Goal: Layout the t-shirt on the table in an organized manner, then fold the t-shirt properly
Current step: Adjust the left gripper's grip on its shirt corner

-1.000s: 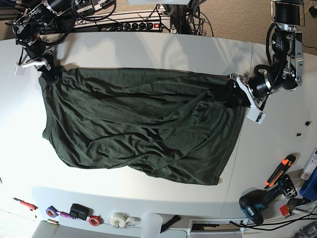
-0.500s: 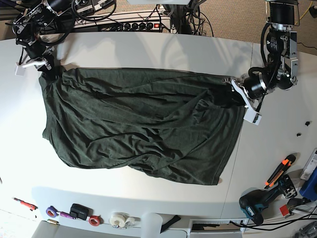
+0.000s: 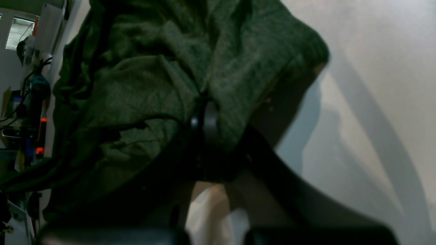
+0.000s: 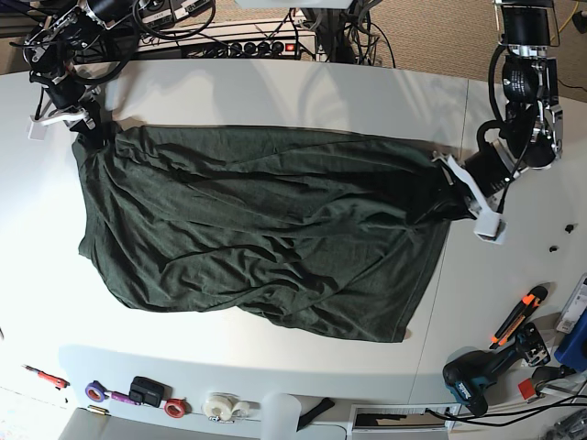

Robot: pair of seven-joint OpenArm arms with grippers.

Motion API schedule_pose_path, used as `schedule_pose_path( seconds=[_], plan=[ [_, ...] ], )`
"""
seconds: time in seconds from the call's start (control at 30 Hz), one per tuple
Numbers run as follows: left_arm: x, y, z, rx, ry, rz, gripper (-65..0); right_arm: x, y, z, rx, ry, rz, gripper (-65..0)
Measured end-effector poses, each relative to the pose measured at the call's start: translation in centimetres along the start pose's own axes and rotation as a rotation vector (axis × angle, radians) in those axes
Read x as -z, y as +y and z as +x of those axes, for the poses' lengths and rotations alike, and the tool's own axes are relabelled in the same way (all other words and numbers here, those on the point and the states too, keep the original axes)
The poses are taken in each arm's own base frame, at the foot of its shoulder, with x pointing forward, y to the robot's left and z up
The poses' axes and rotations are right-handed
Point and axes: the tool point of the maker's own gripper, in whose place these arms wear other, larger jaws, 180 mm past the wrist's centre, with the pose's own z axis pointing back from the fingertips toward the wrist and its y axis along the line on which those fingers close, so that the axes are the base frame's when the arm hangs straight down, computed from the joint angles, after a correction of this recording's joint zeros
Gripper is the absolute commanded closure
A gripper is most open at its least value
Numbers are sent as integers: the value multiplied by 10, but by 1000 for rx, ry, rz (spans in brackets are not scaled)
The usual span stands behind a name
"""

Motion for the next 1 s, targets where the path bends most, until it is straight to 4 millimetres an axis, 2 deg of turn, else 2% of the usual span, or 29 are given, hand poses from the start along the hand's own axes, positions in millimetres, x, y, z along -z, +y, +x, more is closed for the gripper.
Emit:
schedule_pose_path(
  seconds=[0.1, 0.37, 0.67, 0.87, 1.0],
  plan=[
    [-5, 6, -2, 9, 30, 18, 0, 0, 0, 0, 0, 0, 0, 0],
    [-13, 8, -33, 6, 191, 28, 0, 0, 0, 0, 0, 0, 0, 0],
    [-14, 9, -35, 7, 192, 34, 0, 0, 0, 0, 0, 0, 0, 0],
    [-17, 46, -24, -16, 127, 246, 0, 0, 0, 0, 0, 0, 0, 0],
    [-19, 50, -29, -22, 155, 270, 0, 0, 0, 0, 0, 0, 0, 0]
  ],
)
